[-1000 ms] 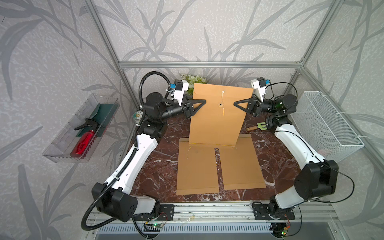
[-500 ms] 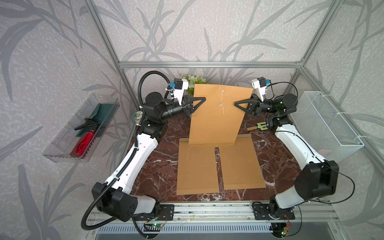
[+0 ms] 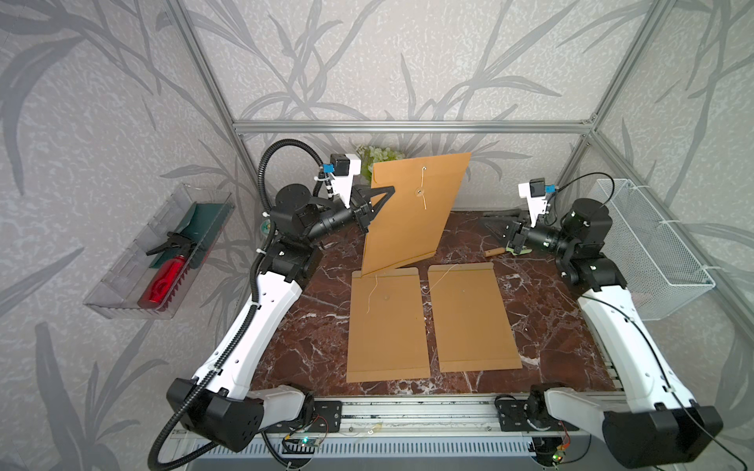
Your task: Open the file bag
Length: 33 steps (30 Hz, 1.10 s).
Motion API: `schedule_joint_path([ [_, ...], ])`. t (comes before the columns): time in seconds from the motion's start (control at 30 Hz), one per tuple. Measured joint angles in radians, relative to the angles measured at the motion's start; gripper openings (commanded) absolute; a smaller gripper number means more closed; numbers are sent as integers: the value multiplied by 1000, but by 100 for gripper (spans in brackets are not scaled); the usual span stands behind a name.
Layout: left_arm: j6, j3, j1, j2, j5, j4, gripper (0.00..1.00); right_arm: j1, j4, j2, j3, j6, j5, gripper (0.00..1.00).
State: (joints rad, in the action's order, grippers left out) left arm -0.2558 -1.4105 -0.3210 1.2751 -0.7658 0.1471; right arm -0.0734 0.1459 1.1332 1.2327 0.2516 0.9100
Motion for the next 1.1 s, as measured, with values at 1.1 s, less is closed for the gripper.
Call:
schedule_joint_path([
  [1.1,238,13,-236,-29,361,-196,0,-520,269,93,141,-54,-660,32],
])
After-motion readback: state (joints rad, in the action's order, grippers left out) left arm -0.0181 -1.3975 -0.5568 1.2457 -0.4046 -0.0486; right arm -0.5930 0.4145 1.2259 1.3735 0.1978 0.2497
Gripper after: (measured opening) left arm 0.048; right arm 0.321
